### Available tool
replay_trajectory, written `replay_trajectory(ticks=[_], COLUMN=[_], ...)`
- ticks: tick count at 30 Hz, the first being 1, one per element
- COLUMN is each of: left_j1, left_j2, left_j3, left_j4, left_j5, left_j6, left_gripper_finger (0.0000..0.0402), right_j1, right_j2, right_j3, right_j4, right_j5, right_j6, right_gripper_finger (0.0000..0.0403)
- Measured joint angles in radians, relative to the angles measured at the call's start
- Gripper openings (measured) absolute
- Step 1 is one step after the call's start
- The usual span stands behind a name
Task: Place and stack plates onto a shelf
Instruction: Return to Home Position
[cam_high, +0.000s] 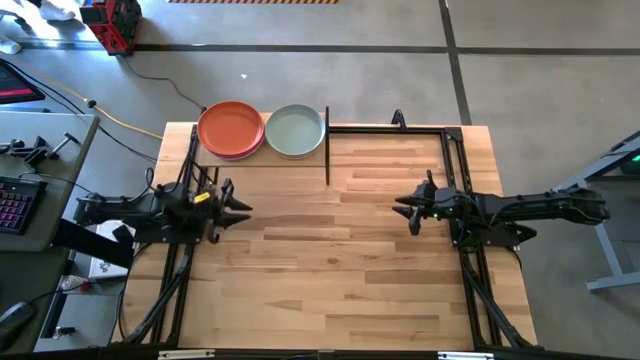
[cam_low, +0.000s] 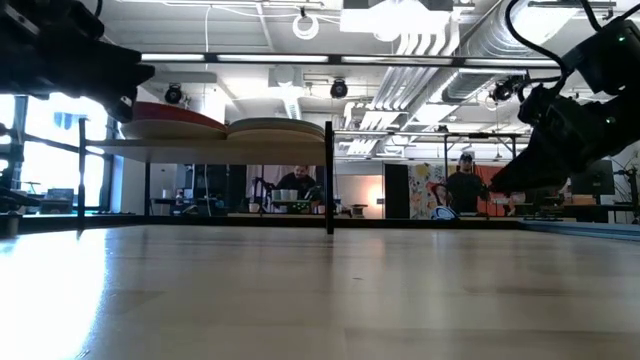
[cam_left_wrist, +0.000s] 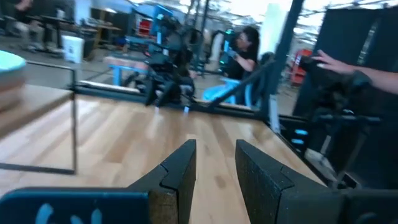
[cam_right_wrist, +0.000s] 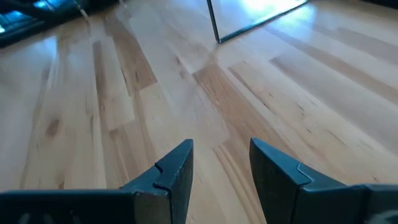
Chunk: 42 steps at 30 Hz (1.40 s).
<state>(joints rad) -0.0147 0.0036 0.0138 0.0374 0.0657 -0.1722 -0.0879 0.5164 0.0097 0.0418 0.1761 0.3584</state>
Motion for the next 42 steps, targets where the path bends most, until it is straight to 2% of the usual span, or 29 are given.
replay_trajectory(ticks=[3, 13, 23, 42], left_j1=[-0.046, -0.107, -0.107, -0.107], left_j2=[0.000, 0.000, 0.000, 0.005], left_j3=[0.000, 0.000, 0.000, -0.001], left_j4=[0.002, 0.004, 0.004, 0.004], left_j5=[0.001, 0.002, 0.002, 0.002], left_j6=[0.000, 0.000, 0.000, 0.000], left_gripper_finger=[0.0101, 0.0101, 0.0101, 0.0101], right_j1=[0.000, 0.000, 0.000, -0.003], right_j2=[-0.045, -0.369, -0.508, -0.510], right_j3=[0.000, 0.000, -0.001, -0.001], right_j4=[-0.001, 0.003, 0.003, 0.004], right_j5=[0.000, 0.000, 0.000, 0.001], right_j6=[0.000, 0.000, 0.000, 0.000], right_gripper_finger=[0.0140, 0.0140, 0.0140, 0.0140])
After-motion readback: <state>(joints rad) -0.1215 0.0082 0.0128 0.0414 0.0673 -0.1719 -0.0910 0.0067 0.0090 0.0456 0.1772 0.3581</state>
